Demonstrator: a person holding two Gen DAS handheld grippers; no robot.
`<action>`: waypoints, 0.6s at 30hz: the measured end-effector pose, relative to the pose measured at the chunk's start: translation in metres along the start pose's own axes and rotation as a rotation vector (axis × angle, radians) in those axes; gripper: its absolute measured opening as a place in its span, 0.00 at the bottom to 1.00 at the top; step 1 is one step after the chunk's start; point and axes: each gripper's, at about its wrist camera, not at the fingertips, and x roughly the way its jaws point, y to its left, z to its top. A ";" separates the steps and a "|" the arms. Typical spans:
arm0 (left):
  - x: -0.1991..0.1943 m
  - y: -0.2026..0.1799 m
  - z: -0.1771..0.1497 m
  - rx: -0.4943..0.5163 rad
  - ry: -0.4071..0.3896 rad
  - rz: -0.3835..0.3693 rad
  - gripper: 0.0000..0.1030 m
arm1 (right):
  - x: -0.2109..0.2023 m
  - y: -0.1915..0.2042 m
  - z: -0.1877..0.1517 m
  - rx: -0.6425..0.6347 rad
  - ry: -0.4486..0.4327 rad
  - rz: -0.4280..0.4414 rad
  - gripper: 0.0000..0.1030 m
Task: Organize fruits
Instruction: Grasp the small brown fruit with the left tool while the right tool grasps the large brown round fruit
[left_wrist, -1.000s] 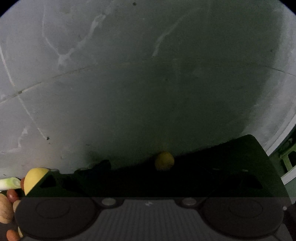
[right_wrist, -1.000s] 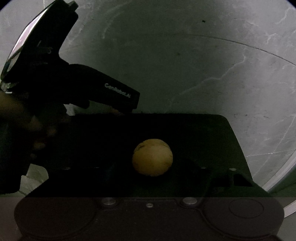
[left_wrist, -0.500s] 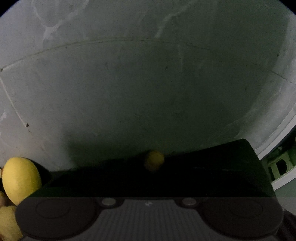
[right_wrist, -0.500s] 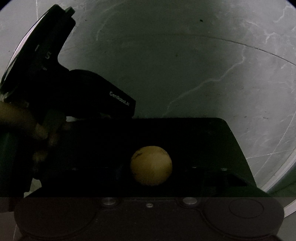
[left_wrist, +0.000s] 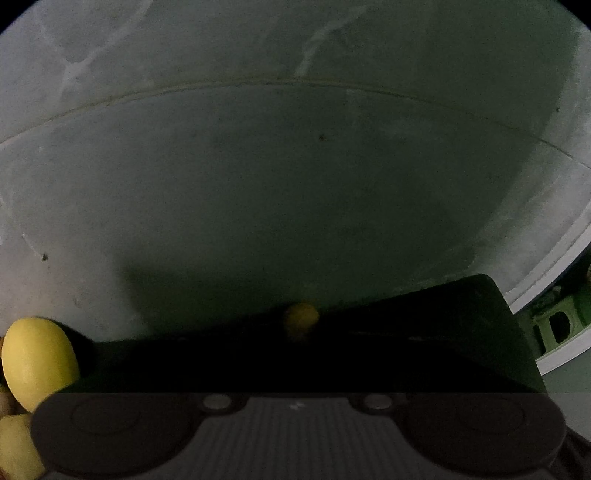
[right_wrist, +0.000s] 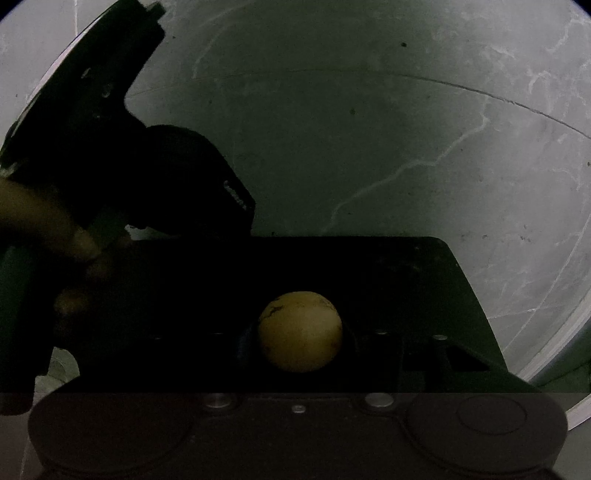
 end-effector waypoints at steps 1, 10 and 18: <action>-0.003 0.001 0.000 0.001 0.001 -0.002 0.27 | 0.000 0.000 0.000 0.000 0.002 0.000 0.48; -0.023 0.012 -0.015 -0.007 0.023 -0.041 0.27 | -0.016 0.009 -0.005 -0.014 -0.003 0.009 0.47; -0.050 0.024 -0.032 -0.003 0.014 -0.065 0.27 | -0.042 0.028 -0.010 -0.026 -0.018 0.016 0.47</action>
